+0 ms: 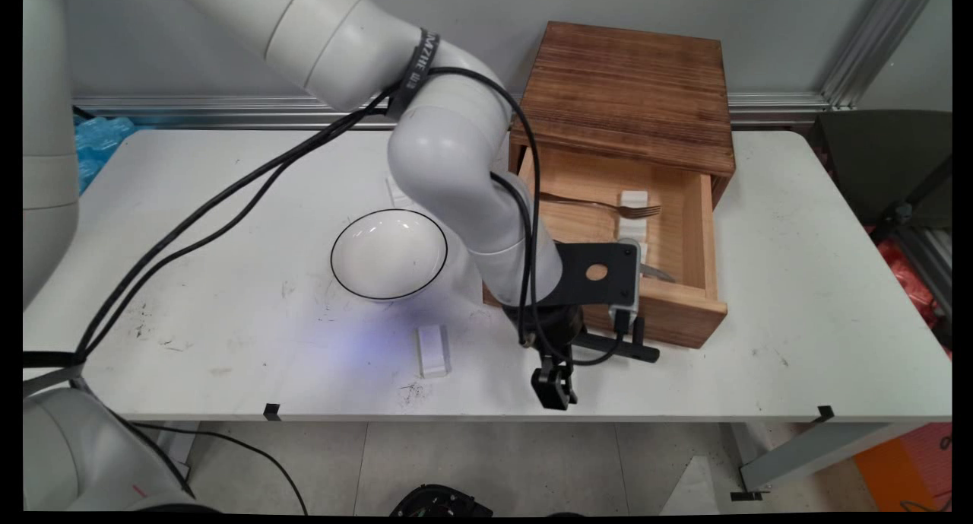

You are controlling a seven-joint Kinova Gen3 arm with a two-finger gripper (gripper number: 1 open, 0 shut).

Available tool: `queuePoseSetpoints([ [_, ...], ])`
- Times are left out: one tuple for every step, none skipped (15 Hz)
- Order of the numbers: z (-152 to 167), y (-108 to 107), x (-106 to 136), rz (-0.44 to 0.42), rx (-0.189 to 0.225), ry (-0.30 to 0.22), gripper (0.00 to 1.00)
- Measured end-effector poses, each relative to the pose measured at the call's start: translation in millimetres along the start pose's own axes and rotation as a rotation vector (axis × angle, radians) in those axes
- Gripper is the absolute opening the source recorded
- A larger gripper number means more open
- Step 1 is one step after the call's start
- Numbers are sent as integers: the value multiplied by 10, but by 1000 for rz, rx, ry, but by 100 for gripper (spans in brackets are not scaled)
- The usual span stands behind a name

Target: Open the drawer

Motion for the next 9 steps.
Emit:
queuePoseSetpoints([
  [-12, 34, -6, 11, 0, -3, 100],
  [-22, 62, -13, 20, -1, -6, 100],
  [-29, 80, -18, 26, -1, -9, 100],
  [-38, 106, -28, 34, 0, -12, 100],
  [-44, 122, -34, 40, 0, -15, 100],
  [-53, 149, -45, 49, 1, -19, 100],
  [-61, 173, -57, 58, 2, -23, 100],
  [-68, 193, -68, 64, 4, -27, 100],
  [-73, 212, -78, 70, 5, -30, 100],
])
